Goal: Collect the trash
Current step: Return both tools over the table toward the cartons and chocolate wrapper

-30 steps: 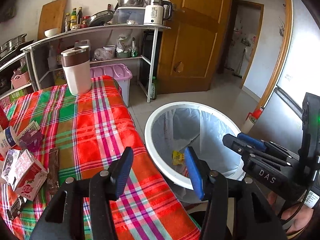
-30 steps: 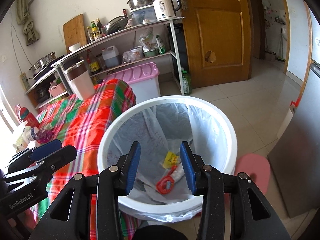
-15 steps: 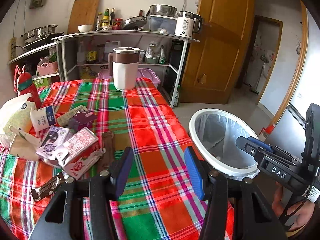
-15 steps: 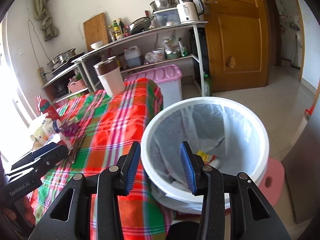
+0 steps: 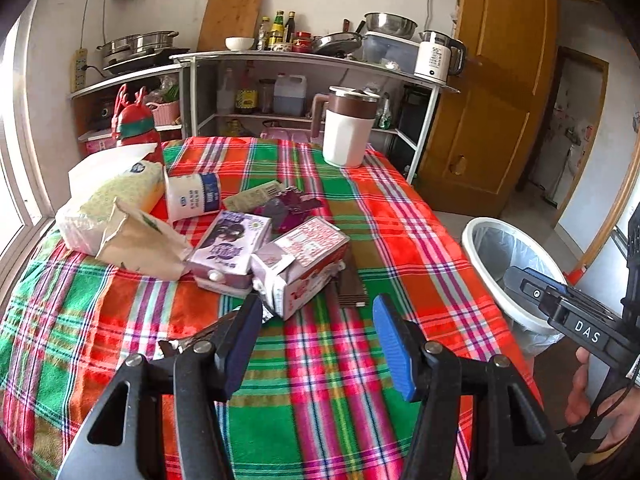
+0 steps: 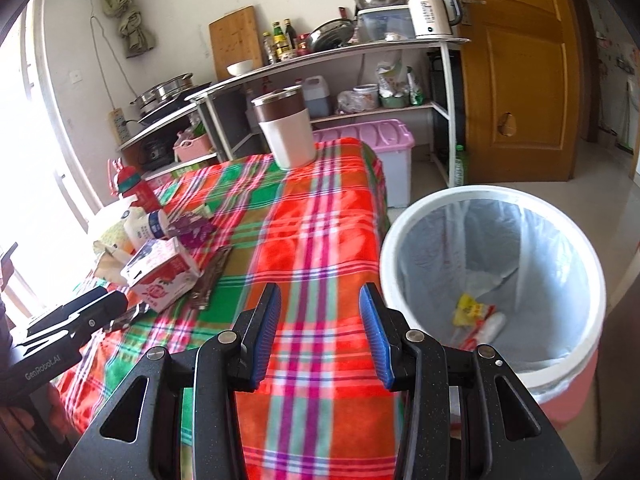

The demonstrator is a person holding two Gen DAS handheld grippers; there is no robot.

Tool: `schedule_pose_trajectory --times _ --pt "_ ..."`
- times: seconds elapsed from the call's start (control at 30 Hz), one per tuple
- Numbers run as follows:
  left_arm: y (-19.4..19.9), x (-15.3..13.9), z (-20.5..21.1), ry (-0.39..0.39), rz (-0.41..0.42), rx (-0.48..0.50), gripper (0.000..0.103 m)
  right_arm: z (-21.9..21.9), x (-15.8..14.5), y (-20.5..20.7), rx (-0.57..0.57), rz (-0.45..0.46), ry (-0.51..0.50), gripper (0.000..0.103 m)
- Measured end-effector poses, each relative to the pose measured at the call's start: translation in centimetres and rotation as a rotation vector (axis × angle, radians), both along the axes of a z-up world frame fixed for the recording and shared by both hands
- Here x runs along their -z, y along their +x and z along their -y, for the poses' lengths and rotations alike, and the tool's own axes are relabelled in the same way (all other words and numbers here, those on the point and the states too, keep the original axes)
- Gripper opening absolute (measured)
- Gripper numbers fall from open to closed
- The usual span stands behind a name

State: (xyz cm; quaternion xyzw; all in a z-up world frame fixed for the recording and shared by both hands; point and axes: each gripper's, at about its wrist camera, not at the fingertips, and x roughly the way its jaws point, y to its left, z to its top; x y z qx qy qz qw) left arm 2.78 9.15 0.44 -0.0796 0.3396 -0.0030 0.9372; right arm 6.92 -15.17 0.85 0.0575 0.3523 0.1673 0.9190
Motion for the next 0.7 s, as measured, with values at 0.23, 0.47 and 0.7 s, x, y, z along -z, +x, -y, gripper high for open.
schedule_pose_trajectory --times 0.23,0.47,0.7 --pt "-0.5 1.3 -3.2 -0.010 -0.028 -0.051 0.061 -4.1 0.8 0.3 -0.078 -0.024 -0.011 0.042" --pt "-0.6 3.3 -5.8 -0.025 -0.077 -0.098 0.061 -7.9 1.2 1.1 -0.147 -0.048 0.003 0.047" --pt "-0.6 4.9 -7.7 -0.052 -0.121 -0.128 0.061 -12.0 0.9 2.0 -0.215 -0.047 0.017 0.048"
